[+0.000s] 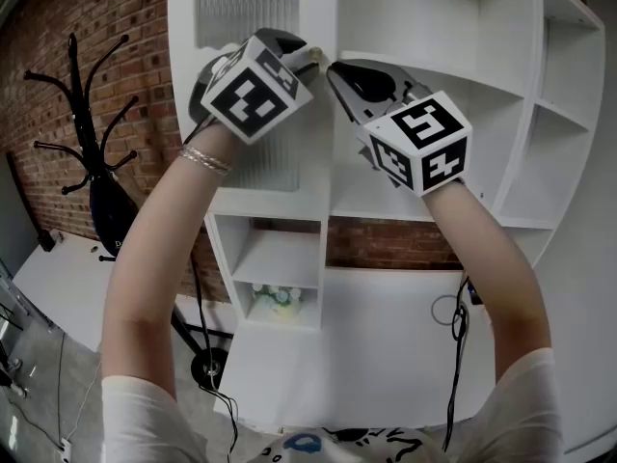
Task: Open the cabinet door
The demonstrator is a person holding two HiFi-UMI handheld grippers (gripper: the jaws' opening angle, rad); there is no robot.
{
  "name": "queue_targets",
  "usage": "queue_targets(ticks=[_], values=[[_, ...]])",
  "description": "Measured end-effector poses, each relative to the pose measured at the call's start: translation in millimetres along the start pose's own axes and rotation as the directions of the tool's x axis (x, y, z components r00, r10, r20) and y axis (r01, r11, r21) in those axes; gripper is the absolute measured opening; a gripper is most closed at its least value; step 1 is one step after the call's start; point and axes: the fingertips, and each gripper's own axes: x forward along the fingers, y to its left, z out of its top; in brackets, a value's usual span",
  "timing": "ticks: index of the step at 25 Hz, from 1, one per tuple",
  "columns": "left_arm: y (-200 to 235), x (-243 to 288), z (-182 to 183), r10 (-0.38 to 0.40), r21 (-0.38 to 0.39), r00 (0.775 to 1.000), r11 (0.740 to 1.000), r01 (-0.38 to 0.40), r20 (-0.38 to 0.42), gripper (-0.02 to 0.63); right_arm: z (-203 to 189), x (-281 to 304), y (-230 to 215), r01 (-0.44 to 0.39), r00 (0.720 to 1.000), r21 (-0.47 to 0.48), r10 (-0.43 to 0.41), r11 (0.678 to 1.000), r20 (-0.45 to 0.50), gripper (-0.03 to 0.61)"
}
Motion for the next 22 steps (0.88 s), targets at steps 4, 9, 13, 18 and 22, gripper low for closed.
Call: queue_targets(ticks=[4,9,13,18,22], values=[[1.8,9.6,0.9,0.024,0.092,0.998,0.996,-0.018,-0.059,0.106,-9.7,-3.3,-10.6,0.023,1.000,0.066,-0.023,0.998,-0.009,0.029],[-3.3,17.0,7.0,0.057,0.249,0.989,0.968,-0.021,-0.137,0.104,-22.0,-11.8,-20.0,0.044,0.999,0.159,-0.040,0.986,-0.028,0.029],[-6.0,24.2,8.8,0.069,0.328,0.983,0.945,-0.010,-0.170,0.097,-23.5,-17.9,-19.3,0.040,0.999,0.160,-0.038,0.986,-0.016,0.029],[-4.1,22.9,7.9,0.063,0.304,0.984,0.953,-0.010,-0.165,0.094,-19.8,-20.7,-14.1,0.021,1.000,0.145,-0.021,0.989,-0.004,0.029],[-4.5,16.5,11.6,0.054,0.246,0.994,0.969,-0.028,-0.098,0.094,-23.2,-20.9,-12.6,0.015,1.000,0.158,-0.014,0.987,-0.004,0.029]])
